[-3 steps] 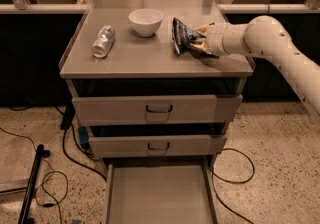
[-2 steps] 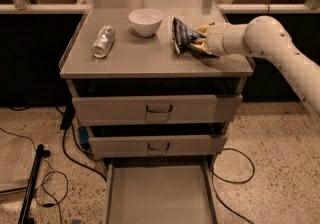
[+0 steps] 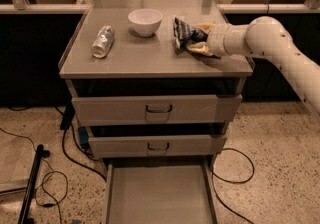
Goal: Pick blue chip bag from bottom drawer and place on counter
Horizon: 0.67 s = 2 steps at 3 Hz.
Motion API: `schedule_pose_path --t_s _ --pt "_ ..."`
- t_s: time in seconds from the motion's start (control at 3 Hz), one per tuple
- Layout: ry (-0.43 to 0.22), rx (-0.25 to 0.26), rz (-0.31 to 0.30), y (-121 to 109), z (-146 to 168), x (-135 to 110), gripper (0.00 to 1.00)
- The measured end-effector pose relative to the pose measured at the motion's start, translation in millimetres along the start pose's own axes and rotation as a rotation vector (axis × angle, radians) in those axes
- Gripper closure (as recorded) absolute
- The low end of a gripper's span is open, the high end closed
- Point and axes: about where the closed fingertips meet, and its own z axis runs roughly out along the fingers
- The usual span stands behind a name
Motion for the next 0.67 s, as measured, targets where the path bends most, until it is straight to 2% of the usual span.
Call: schedule_pose_path --t_s 0.33,0.67 --pt "0.000 0.000 0.000 0.0 0.1 0.0 0.00" --pt "0.000 0.000 0.000 0.1 0.1 0.0 0.00"
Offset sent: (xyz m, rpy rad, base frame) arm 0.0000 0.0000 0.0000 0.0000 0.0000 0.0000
